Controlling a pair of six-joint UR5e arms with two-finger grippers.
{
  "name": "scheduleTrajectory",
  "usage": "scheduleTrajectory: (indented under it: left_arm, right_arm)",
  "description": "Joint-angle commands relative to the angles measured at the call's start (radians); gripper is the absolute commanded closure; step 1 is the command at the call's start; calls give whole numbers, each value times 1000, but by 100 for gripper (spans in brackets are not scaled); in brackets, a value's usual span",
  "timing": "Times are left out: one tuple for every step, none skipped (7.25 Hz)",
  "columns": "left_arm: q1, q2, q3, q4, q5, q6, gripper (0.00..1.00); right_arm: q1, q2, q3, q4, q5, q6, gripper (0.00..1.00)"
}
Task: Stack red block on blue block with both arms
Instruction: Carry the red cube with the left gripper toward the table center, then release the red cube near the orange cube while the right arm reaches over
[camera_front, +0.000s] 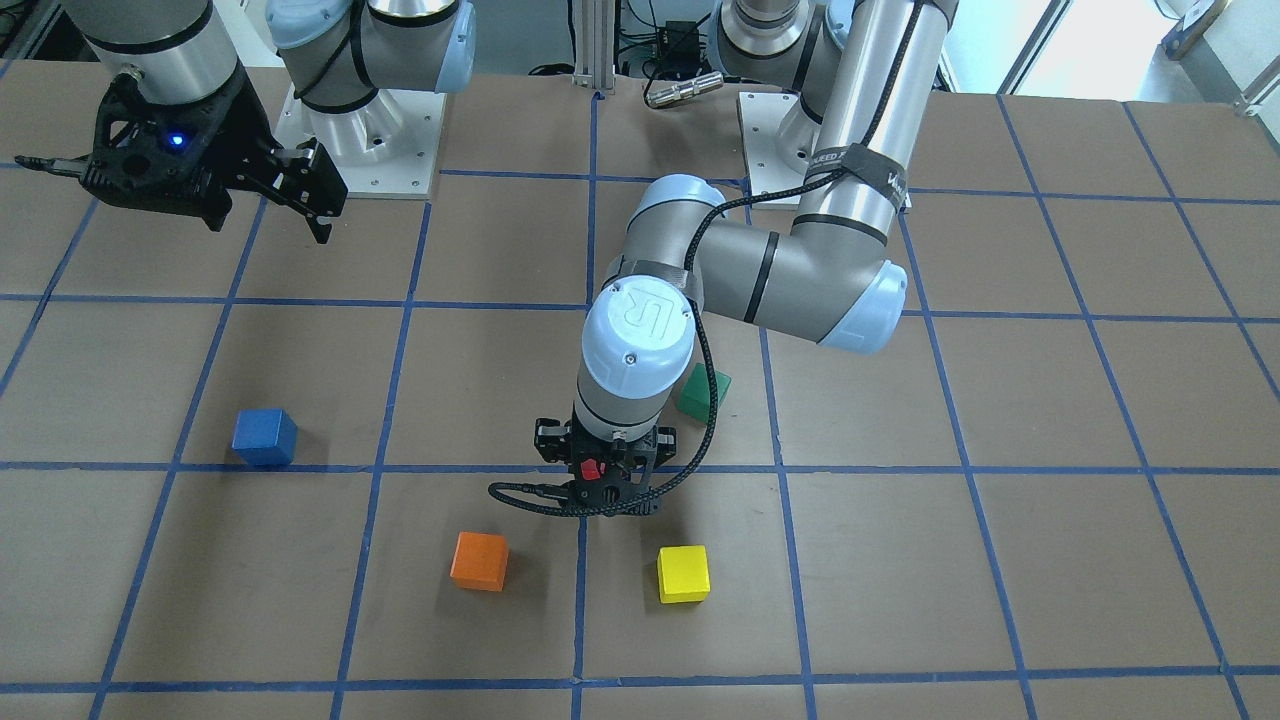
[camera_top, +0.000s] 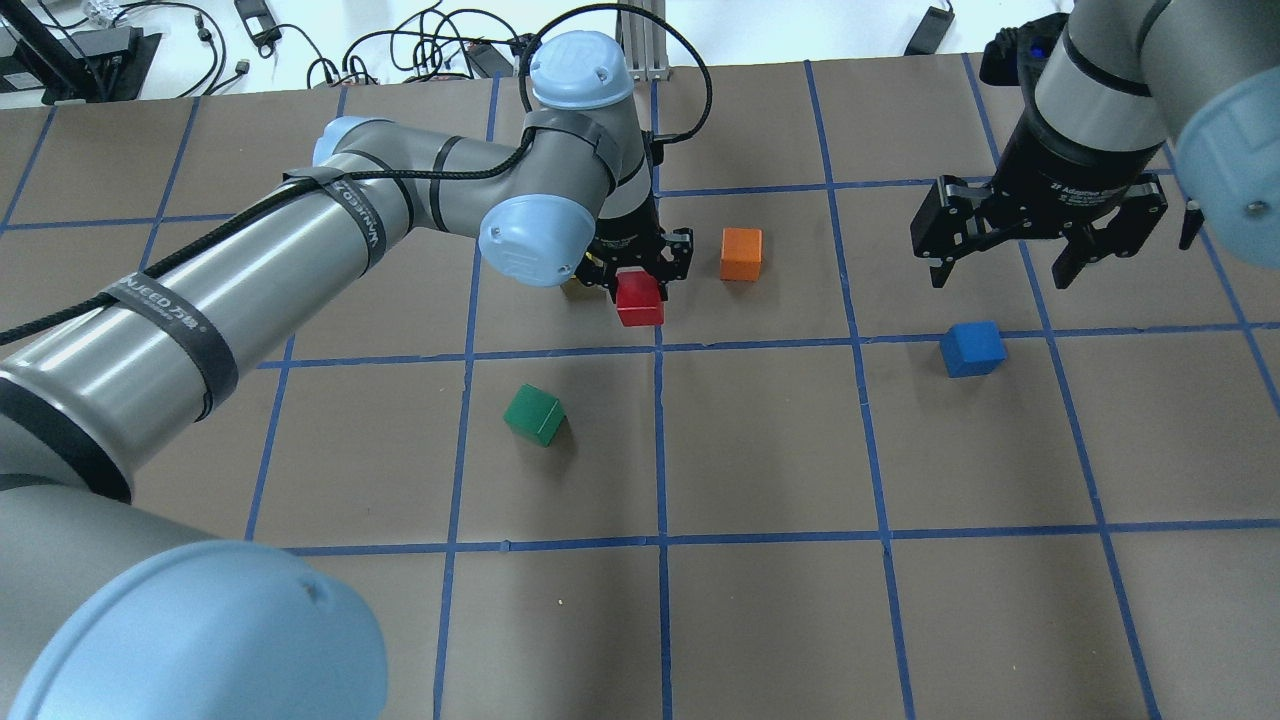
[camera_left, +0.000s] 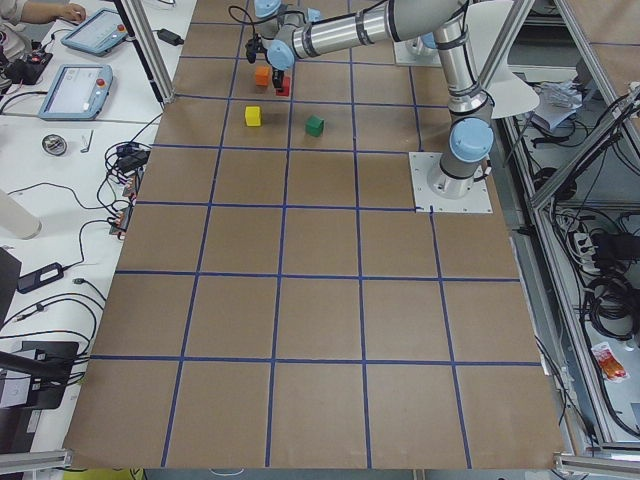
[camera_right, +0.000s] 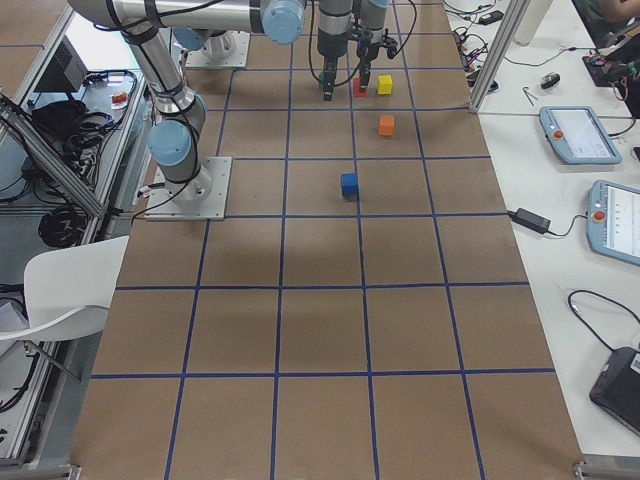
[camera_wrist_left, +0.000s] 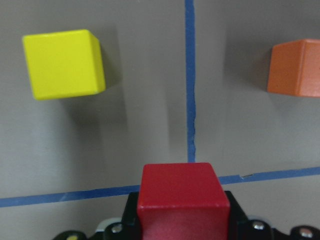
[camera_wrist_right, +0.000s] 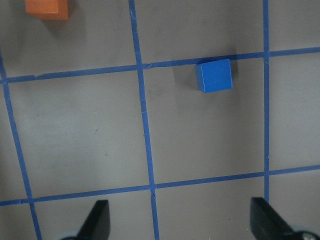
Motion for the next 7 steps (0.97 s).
scheduleTrajectory:
  left_arm:
    - [-18, -33, -11, 3, 1, -6, 61]
    - [-18, -37, -11, 3, 4, -9, 29]
    - [-18, -34, -6, 2, 3, -8, 0]
    - [-9, -16, 12, 0, 9, -5, 0]
    - [17, 15, 55, -36, 30, 0, 0]
    - [57, 57, 130, -178, 23, 13, 0]
    - [83, 119, 217, -333, 32, 102, 0]
  right_arm:
    - [0, 0, 0, 1, -1, 0, 0]
    - [0, 0, 0, 5, -1, 2, 0]
    - [0, 3, 2, 8, -3, 5, 0]
    - [0, 11, 2, 7, -1, 5, 0]
    - [-2, 14, 2, 10, 2, 5, 0]
    - [-2, 15, 2, 5, 14, 20, 0]
    - [2, 33, 3, -2, 25, 18, 0]
